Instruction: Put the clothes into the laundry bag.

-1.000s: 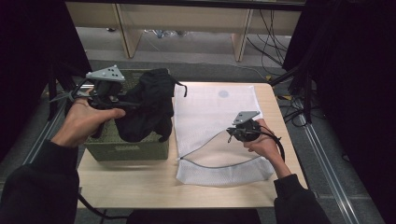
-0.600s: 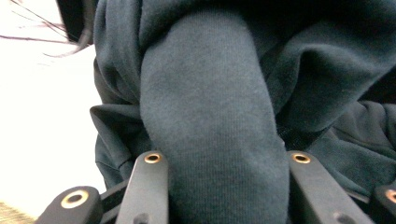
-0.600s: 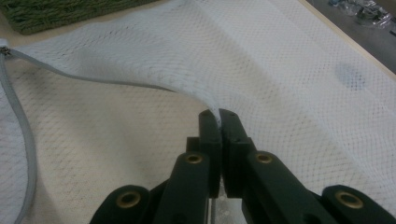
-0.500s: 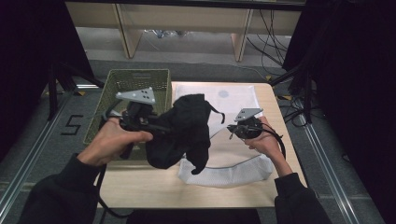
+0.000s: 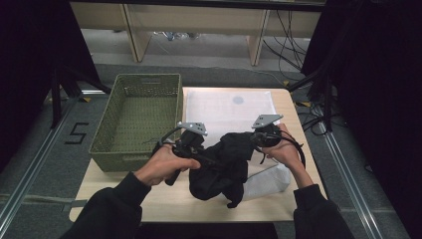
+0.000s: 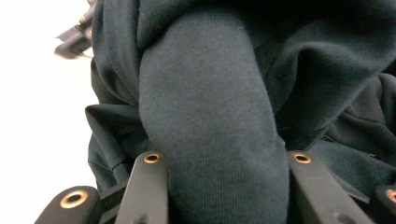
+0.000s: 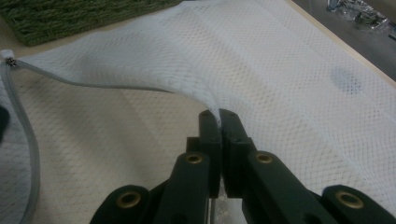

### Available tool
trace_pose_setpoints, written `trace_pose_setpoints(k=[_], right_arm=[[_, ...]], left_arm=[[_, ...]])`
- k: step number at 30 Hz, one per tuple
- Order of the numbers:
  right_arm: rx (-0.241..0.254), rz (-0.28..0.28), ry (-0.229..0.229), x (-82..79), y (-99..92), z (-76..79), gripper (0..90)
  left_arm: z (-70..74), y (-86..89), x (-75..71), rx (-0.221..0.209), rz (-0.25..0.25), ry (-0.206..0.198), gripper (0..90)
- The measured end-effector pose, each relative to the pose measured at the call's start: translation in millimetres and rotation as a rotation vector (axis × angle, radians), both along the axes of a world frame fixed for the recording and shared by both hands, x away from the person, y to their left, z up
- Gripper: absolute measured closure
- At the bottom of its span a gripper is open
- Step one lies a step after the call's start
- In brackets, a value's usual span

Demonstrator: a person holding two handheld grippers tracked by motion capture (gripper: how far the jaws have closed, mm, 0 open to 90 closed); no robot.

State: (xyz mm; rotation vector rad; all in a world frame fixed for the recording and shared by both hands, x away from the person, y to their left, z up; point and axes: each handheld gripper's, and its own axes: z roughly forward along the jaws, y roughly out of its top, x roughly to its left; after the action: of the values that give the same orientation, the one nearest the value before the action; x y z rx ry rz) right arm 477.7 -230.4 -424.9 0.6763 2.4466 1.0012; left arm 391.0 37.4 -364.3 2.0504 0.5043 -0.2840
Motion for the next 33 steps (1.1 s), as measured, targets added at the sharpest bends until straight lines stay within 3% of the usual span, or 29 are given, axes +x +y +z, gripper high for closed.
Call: trace_pose_setpoints(k=[1,4,7,11,13,19,21,25,29,30,33], right_arm=[[0.0,0.0,0.013,-0.4,-1.2,1.1,89.9],[0.005,0.001,0.008,-0.4,-2.4,2.5,89.9],[0.023,-0.001,0.006,-1.5,-5.4,7.0,89.9],[0.034,-0.002,0.004,-1.6,-6.8,8.6,89.9],[0.049,-0.003,0.007,-1.3,-7.4,9.8,89.9],[0.052,0.005,0.007,-3.2,-7.4,13.0,89.9],[0.052,0.008,-0.007,-3.7,-7.3,14.7,89.9],[0.063,0.016,-0.001,-6.2,-5.0,18.1,89.9],[0.066,0.013,0.004,-9.2,-2.7,21.3,89.9],[0.065,0.026,-0.015,-9.0,-2.4,22.4,89.8],[0.065,0.032,-0.021,-10.8,-0.9,25.3,89.9]], left_arm=[[-9.9,-8.9,-1.1,-0.015,0.019,0.054,65.1],[-19.6,-15.5,4.3,-0.018,0.016,0.053,65.1],[-33.6,-26.5,13.3,-0.017,0.025,0.095,65.1],[-42.5,-29.7,23.4,-0.016,0.038,0.104,65.1],[-49.4,-33.4,29.5,0.003,0.043,0.092,65.0],[-72.7,-42.1,43.0,0.066,0.055,0.119,64.6],[-80.1,-44.1,48.5,0.072,0.082,0.108,64.5],[-89.7,-47.4,55.5,0.113,0.114,0.137,64.4],[-88.7,-47.3,57.8,0.155,0.142,0.153,64.3],[-87.3,-46.4,58.8,0.167,0.149,0.156,64.2],[-83.0,-44.0,63.6,0.205,0.199,0.139,64.2]])
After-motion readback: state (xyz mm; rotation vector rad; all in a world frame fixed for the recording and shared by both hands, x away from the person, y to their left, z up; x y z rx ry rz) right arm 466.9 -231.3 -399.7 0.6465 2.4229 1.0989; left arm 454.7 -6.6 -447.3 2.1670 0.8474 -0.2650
